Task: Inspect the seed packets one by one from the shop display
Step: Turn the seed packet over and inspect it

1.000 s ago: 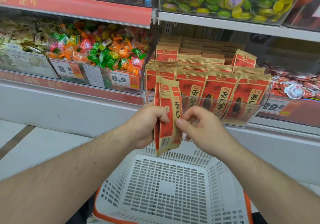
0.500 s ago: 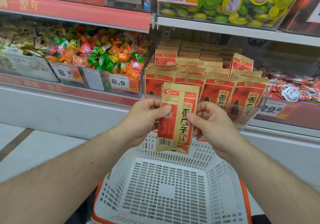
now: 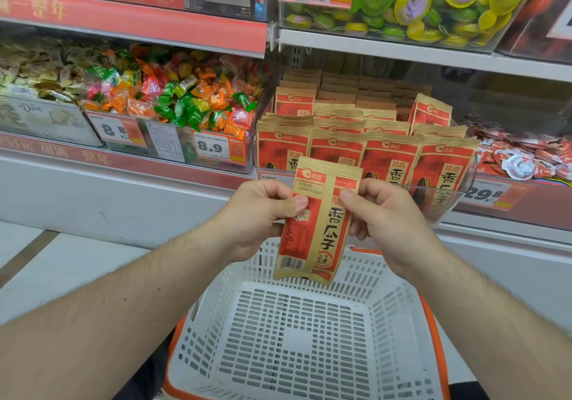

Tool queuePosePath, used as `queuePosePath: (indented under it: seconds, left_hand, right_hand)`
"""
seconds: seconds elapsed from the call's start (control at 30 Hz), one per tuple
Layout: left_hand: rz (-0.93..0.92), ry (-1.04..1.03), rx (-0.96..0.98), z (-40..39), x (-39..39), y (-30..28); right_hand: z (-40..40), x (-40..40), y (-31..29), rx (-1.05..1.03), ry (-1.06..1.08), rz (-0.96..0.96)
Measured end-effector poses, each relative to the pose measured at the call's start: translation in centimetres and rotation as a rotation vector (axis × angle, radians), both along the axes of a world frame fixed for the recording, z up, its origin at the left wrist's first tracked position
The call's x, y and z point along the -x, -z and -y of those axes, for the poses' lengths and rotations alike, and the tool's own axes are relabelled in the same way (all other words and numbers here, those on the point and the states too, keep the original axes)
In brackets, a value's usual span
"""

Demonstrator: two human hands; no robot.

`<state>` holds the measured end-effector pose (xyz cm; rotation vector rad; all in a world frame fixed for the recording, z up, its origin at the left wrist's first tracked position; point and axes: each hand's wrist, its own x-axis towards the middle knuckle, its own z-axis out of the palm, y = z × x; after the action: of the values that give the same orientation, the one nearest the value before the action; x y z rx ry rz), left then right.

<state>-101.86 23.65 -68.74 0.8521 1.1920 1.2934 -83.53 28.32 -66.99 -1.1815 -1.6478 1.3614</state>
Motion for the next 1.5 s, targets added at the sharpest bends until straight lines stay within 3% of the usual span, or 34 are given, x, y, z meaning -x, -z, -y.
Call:
queuePosePath:
  seconds: [0.73, 1.0, 1.17, 1.27, 1.5]
  left_hand:
    - [0.064, 0.009, -0.016, 0.1, 0.2, -0.6]
    - [0.135, -0.072, -0.001, 0.0, 0.3, -1.0]
    - [-0.032, 0.114, 0.014, 0.6, 0.8, -1.3]
    - [-0.009, 0.164, -0.004, 0.8, 0.7, -1.4]
    - [0.078, 0.092, -0.028, 0.2, 0.6, -1.2]
  right_hand:
    - [0.6, 0.4, -0.4, -0.01, -0.034, -0.002]
    - [0.5, -0.1, -0.4, 0.091, -0.201, 0.183]
    - [0.6, 0.1, -0.6, 0.109, -0.142, 0.123]
    - [0.4, -0.1, -0.9, 0.14, -0.123, 0.049]
    - [0.3, -1.1, -1.2, 0.257, -0.348, 0.122]
